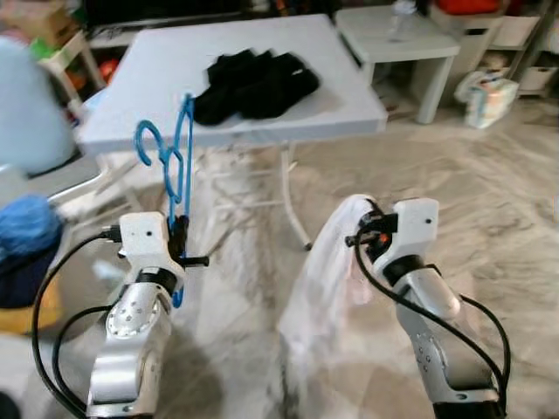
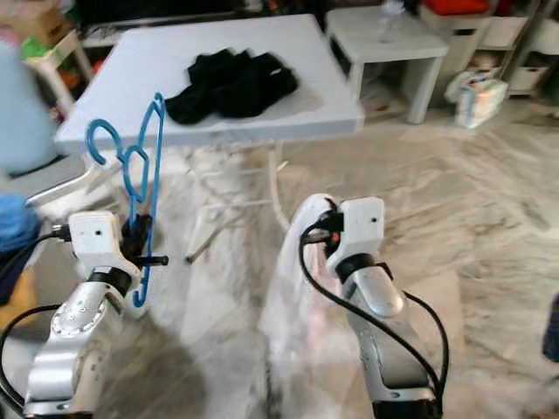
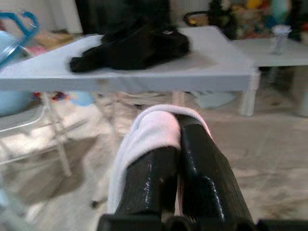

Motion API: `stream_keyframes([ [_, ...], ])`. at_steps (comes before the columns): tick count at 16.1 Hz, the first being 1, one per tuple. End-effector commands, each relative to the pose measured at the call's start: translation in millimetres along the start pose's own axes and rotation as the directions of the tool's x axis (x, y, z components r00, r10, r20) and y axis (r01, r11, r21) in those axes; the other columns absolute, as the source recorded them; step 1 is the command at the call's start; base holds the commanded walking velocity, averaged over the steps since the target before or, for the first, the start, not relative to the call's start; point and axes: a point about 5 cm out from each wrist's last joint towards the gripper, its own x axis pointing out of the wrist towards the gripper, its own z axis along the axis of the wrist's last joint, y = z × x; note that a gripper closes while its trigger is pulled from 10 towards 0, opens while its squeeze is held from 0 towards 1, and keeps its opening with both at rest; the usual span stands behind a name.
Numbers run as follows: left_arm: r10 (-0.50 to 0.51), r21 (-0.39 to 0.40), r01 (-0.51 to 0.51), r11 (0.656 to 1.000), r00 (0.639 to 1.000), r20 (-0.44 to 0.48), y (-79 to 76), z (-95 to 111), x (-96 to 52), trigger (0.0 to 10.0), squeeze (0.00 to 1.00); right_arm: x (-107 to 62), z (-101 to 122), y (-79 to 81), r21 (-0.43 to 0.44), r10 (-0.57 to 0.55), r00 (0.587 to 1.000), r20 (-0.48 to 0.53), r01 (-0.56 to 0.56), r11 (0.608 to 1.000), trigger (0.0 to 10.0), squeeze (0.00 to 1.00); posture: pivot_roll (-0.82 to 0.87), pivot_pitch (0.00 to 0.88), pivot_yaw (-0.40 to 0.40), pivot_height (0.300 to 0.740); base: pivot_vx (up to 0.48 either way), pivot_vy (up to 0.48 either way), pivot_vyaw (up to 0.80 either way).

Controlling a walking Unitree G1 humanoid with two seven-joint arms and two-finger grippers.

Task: Hang hanger

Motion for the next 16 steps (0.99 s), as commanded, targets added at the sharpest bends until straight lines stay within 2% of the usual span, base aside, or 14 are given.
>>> stream_keyframes([
  [1, 0.011, 0.013, -0.011, 1.0, 1.0, 0.004, 4.5, 0.7, -1.0, 10.0, 0.0, 3.3, 9.0, 3.8, 0.015, 0.0, 0.999, 0.033, 0.0, 1.0, 10.0, 0.0, -0.01, 0.06, 0.017, 0.74, 0.371, 0.0, 0.0],
  [5, 0.014, 0.001, -0.014, 1.0, 1.0, 0.004, 2.9, -0.6, -1.0, 10.0, 0.0, 6.0, 9.6, 4.7, 0.04, 0.012, 1.0, 0.029, -0.013, 0.999, 10.0, 0.0, -0.01, 0.052, 0.009, 0.74, 0.368, 0.0, 0.0],
  [7, 0.025, -0.029, -0.025, 0.999, 1.0, 0.007, 0.0, -1.7, -1.5, 10.0, 0.0, 8.8, 11.5, 4.4, 0.061, 0.005, 0.999, 0.032, -0.007, 0.998, 10.0, 0.0, -0.01, 0.049, 0.009, 0.74, 0.0, 0.0, 0.0],
  [16, 0.017, -0.027, -0.017, 0.999, 1.0, 0.002, -2.7, -3.0, 2.0, 10.0, 0.0, 11.7, 13.7, 6.4, 0.047, -0.032, 0.999, 0.035, 0.03, 0.998, 10.0, 0.0, -0.02, 0.042, 0.02, 0.74, 0.0, 0.0, 0.0],
])
